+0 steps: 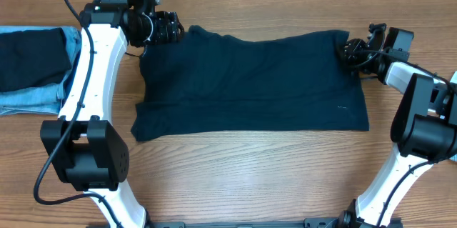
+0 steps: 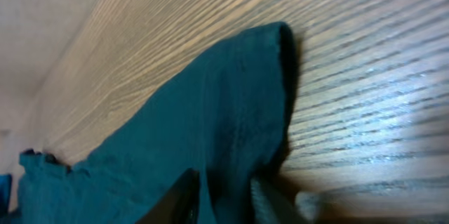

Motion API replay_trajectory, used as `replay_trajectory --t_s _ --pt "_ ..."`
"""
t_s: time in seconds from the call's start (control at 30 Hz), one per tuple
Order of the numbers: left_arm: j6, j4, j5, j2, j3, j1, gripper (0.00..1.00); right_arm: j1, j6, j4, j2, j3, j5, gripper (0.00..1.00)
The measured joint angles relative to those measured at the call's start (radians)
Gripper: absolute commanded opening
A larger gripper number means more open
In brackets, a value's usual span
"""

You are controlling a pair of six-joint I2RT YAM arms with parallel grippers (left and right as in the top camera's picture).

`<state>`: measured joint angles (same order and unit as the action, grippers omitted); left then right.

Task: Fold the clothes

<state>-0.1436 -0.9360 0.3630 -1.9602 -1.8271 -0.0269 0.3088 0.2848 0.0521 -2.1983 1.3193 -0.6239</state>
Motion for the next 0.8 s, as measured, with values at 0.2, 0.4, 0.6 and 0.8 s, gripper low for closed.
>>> replay_trajectory --t_s 0.2,0.4,0.6,0.8 --pt "0.0 0.0 0.0 0.0 0.0 0.0 0.78 0.026 0.0 0.066 0.018 0.0 -0.001 0.04" --pt "0.0 0.0 0.0 0.0 0.0 0.0 0.79 0.033 -0.013 0.167 0.143 0.001 -0.001 0.04" --pt "0.0 0.0 0.0 0.0 0.0 0.0 0.79 0.032 -0.039 0.293 0.283 0.007 -0.001 0.04" --pt "0.001 0.0 0.0 0.0 0.0 0.0 0.8 0.032 -0.065 0.394 0.292 0.009 0.03 0.08"
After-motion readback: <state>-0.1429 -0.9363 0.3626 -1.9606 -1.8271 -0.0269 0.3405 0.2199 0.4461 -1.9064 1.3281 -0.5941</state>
